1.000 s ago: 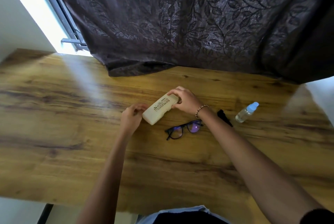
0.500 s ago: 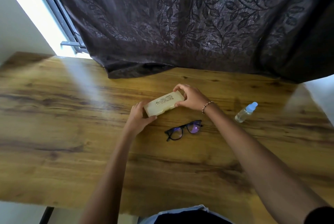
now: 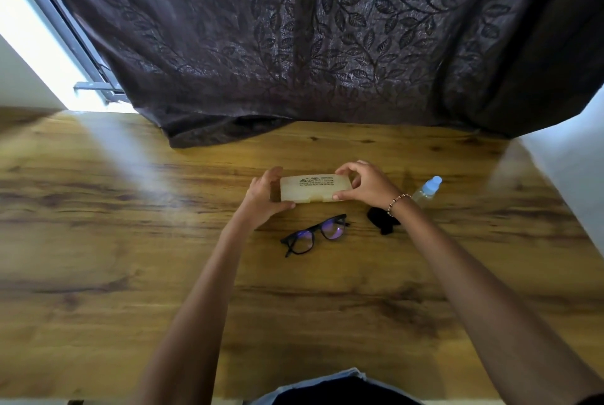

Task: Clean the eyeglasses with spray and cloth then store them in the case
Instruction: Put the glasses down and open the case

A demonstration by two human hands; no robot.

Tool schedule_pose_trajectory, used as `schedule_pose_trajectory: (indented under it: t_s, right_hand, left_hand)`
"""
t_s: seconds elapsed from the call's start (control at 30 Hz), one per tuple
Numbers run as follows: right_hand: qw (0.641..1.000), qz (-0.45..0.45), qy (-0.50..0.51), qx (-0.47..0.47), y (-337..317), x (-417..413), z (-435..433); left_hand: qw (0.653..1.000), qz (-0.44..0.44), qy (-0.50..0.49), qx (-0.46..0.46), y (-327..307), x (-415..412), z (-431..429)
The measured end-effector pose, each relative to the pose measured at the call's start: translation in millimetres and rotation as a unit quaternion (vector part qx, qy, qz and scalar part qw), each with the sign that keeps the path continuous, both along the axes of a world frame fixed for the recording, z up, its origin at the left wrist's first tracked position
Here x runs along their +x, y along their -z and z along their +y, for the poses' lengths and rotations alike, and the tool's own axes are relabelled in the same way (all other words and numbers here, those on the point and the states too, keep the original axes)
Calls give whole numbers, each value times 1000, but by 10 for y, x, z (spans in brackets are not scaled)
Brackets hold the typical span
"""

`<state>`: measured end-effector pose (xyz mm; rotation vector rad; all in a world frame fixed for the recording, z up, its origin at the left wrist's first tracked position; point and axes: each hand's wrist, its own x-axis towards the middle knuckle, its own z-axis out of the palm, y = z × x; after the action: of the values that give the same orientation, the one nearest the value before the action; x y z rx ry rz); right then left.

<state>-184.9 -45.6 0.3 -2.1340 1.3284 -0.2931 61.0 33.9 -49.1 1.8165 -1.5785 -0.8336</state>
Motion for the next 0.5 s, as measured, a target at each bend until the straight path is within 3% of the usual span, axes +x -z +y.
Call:
schedule_pose_trajectory:
  t_s: [0.33, 0.5]
  right_hand:
    - [987, -97, 48, 115, -26, 20, -78]
    - [967, -160, 140, 141, 42, 106, -143]
  left_hand:
    - [1000, 7, -19, -17, 13, 78, 90]
    - [1000, 7, -13, -23, 15, 66, 100]
